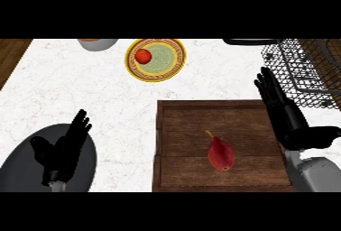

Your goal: Pick the pear from the tray and place it in the tiered basket

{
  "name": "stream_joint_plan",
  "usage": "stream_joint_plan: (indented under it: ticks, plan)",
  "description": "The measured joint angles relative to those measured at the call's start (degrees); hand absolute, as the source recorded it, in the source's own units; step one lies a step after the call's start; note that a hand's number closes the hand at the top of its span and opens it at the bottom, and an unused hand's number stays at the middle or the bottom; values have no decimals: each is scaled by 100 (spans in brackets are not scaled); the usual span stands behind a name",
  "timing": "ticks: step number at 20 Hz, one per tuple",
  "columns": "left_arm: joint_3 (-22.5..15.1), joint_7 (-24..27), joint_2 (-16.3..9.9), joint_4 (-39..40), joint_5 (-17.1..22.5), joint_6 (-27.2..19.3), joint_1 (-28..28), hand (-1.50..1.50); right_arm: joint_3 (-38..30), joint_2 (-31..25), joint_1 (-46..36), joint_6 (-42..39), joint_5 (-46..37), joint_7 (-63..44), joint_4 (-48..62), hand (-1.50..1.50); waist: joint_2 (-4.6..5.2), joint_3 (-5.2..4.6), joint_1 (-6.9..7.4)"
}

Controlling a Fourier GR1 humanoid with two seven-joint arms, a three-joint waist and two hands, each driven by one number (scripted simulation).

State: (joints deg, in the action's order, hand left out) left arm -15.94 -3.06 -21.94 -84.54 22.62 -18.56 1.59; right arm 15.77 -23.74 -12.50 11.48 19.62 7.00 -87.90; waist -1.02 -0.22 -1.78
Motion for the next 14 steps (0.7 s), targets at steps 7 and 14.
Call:
stream_joint_plan:
  ticks: [7, 14]
  plan:
    - [238, -170, -466, -198, -104, 362, -473, 0, 779, 238, -411, 196, -630, -826, -414, 150, 52, -27, 168]
    - [311, -151, -561, -269, -31, 645, -467, 0, 1202, 572, -10, 2242, -2193, -2287, -55, -150, 69, -3, 125]
